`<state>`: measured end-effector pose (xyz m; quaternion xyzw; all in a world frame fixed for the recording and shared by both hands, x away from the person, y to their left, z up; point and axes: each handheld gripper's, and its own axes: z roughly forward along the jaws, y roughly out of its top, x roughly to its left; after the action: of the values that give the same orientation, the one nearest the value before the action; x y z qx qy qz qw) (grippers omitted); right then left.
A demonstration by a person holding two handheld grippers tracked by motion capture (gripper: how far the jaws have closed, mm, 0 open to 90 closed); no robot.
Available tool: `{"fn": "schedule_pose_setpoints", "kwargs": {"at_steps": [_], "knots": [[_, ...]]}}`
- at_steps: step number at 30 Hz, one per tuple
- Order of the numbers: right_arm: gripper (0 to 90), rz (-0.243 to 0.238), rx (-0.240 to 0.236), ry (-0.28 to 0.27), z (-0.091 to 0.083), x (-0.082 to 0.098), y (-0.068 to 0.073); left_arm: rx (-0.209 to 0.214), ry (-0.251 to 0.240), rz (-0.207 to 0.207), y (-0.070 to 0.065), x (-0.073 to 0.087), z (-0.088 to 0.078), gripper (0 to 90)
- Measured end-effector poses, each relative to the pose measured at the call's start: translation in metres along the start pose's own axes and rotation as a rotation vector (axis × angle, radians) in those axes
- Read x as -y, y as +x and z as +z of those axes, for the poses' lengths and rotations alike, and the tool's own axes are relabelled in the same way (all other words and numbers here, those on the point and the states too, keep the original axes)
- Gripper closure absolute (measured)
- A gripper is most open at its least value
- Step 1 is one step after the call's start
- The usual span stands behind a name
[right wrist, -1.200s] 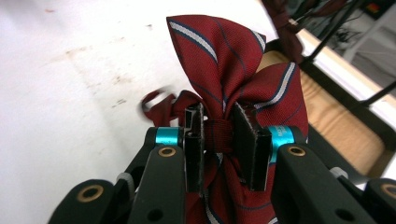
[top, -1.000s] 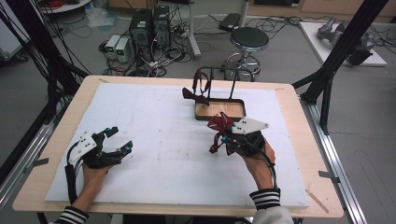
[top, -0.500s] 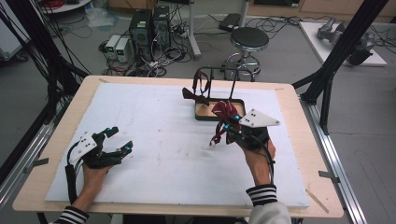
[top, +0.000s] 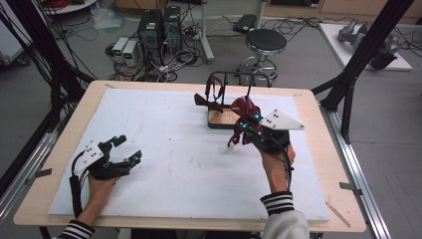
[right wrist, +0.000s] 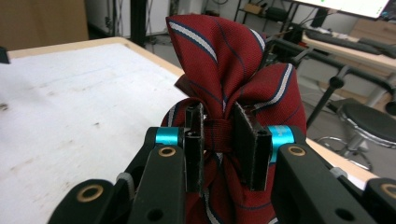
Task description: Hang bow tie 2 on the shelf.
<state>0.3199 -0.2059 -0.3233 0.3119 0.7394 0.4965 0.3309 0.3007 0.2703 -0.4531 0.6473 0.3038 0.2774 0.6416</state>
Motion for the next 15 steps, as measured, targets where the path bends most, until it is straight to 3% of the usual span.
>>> {"fn": "schedule_pose_setpoints", "kwargs": {"at_steps": [15], "knots": [[74.3,0.05,0.019,-0.057,0.009,-0.017,-0.011,0.001,-0.001,-0.005,0.001,0.0,0.0,15.6]]}}
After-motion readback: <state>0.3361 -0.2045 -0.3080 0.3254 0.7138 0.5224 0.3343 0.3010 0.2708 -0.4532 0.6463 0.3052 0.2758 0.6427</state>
